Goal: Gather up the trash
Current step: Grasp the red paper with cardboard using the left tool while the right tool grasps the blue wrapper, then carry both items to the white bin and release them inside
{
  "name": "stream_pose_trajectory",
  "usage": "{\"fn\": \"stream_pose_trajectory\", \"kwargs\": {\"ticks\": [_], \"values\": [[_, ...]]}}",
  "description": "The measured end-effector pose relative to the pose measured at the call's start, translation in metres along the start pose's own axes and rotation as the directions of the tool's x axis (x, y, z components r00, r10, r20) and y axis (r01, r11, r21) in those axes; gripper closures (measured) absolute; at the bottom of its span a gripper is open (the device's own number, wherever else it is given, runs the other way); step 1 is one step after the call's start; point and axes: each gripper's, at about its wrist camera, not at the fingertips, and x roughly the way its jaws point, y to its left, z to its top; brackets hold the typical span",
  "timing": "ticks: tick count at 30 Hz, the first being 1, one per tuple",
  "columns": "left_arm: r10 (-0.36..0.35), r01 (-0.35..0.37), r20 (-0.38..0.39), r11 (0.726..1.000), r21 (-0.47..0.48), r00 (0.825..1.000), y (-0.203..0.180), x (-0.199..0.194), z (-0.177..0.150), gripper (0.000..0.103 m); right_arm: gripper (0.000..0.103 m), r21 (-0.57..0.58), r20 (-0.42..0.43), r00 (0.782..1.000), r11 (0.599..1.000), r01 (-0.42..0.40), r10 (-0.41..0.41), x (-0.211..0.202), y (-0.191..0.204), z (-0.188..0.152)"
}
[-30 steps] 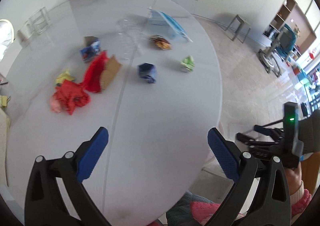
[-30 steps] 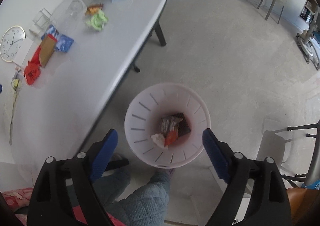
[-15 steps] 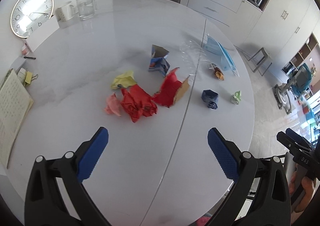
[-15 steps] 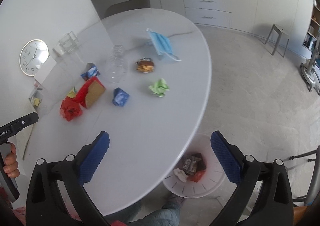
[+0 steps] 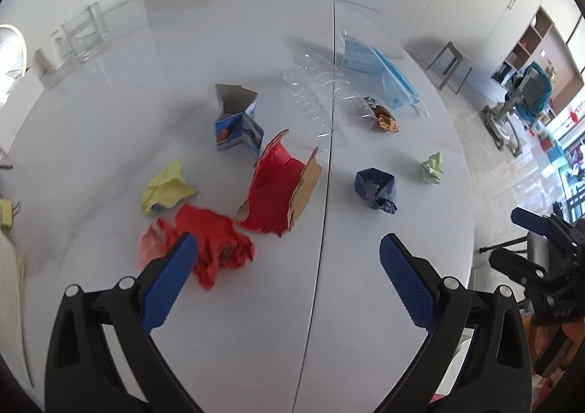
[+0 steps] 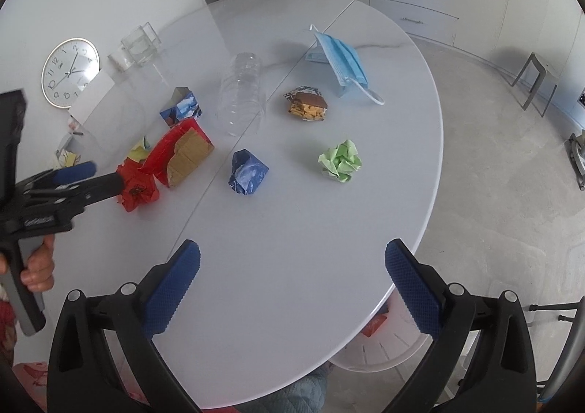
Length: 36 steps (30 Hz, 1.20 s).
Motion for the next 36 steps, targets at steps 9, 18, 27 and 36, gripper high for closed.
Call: {"fn": "stream_pose_trajectory", "kwargs": {"ticks": [9,18,27,36], "values": [[0.013,0.0,-0.117,0.994,0.111,0.993,-0.004,0.07,0.037,0.015,0.002,0.016,-0.041,0.998,0.999,-0.049,0.05,0.033,-0.009,0.019],[-0.002,0.032,-0.197,0.988,0.15,0.98,-0.003,0.11,0.049,0.027,0.002,-0.06,-0.083,0.991,0.993,-0.106,0.101,0.063,0.006,0.031],[-0.017,0.048,-0.2,0.987,0.152,0.98,0.001,0.116,0.05,0.045,0.012,-0.209,-0.102,0.984,0.964,-0.166,0.147,0.103,0.037,0.052],[-0.004,0.031,-0.158,0.985,0.169,0.987,-0.005,0.105,0.051,0.057,0.066,-0.211,-0.145,0.985,0.969,-0.128,0.098,0.133,0.045,0.067]]}}
